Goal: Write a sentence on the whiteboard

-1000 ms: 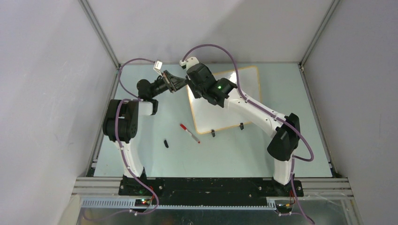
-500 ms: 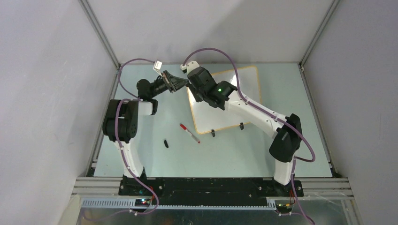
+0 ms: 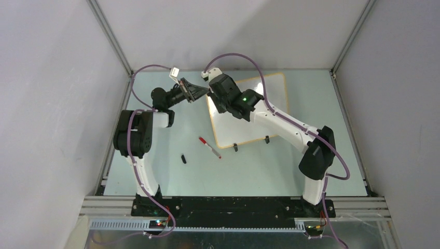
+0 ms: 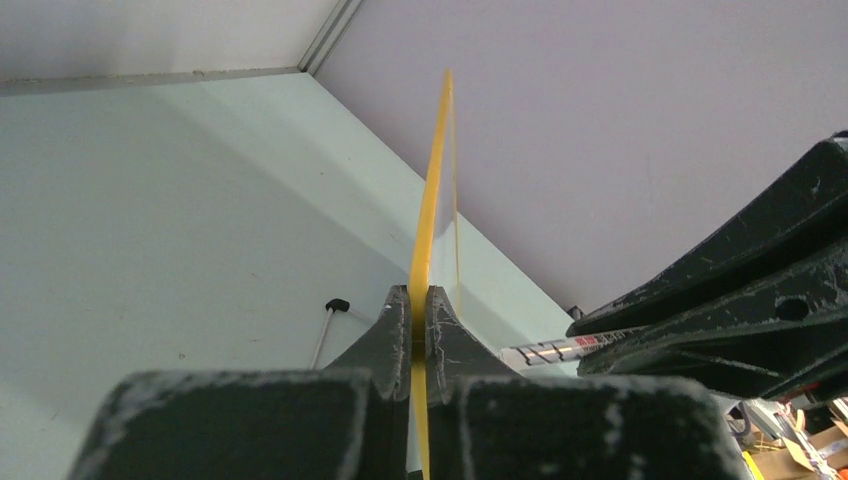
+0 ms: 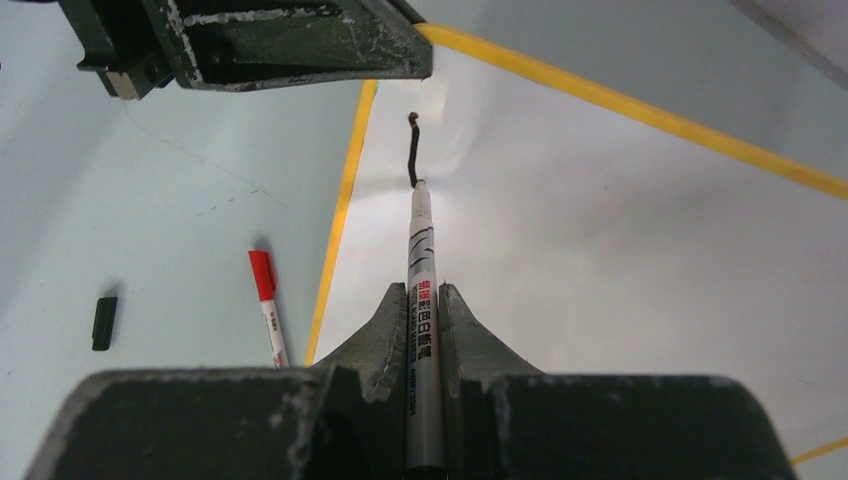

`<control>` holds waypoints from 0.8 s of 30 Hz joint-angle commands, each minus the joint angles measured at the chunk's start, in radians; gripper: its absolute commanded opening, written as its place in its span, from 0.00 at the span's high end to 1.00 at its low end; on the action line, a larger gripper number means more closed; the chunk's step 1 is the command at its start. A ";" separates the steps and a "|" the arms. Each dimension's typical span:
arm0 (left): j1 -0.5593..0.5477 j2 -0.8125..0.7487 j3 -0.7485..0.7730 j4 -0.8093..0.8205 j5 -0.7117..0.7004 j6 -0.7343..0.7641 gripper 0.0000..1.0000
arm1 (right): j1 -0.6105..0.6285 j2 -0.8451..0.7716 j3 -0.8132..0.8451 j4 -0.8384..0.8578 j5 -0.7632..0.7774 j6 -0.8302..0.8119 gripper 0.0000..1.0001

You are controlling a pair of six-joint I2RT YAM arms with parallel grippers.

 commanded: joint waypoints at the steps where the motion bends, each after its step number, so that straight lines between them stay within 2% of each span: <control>1: -0.004 -0.010 0.016 0.067 0.015 0.026 1.00 | -0.029 0.012 0.071 -0.003 0.018 0.001 1.00; 24: -0.010 -0.016 0.018 0.064 0.023 0.027 1.00 | -0.041 0.055 0.164 -0.038 0.019 -0.010 1.00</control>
